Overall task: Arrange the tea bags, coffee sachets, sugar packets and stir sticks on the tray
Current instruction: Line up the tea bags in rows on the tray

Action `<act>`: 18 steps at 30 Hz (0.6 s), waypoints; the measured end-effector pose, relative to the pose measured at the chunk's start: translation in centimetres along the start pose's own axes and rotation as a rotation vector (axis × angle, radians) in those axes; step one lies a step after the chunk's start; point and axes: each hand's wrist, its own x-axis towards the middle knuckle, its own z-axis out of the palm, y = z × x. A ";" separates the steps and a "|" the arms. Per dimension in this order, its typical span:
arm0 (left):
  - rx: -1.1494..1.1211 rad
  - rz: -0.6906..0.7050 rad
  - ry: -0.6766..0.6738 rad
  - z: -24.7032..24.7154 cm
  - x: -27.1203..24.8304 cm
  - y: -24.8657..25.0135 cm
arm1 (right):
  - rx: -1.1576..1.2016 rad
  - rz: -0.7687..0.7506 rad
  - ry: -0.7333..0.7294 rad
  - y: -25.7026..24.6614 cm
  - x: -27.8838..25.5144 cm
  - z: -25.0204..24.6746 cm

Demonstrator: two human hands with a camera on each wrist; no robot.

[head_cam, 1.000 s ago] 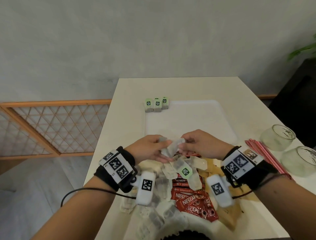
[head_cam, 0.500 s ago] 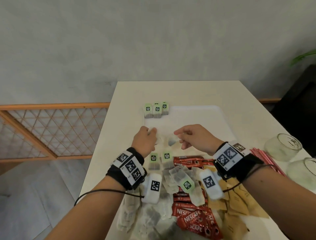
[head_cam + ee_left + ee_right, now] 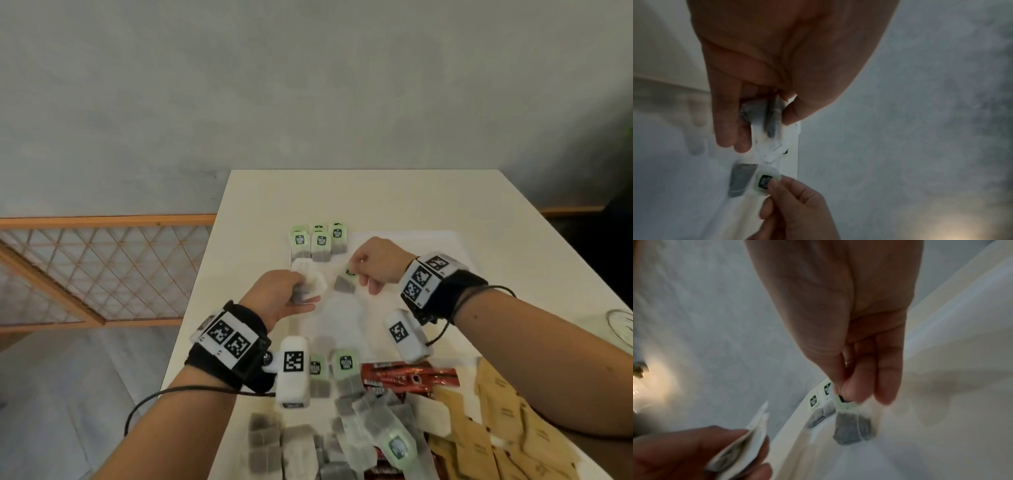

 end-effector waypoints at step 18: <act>0.056 0.183 0.128 -1.5 3.5 -0.7 | -0.284 -0.090 0.261 -1.1 8.0 -1.3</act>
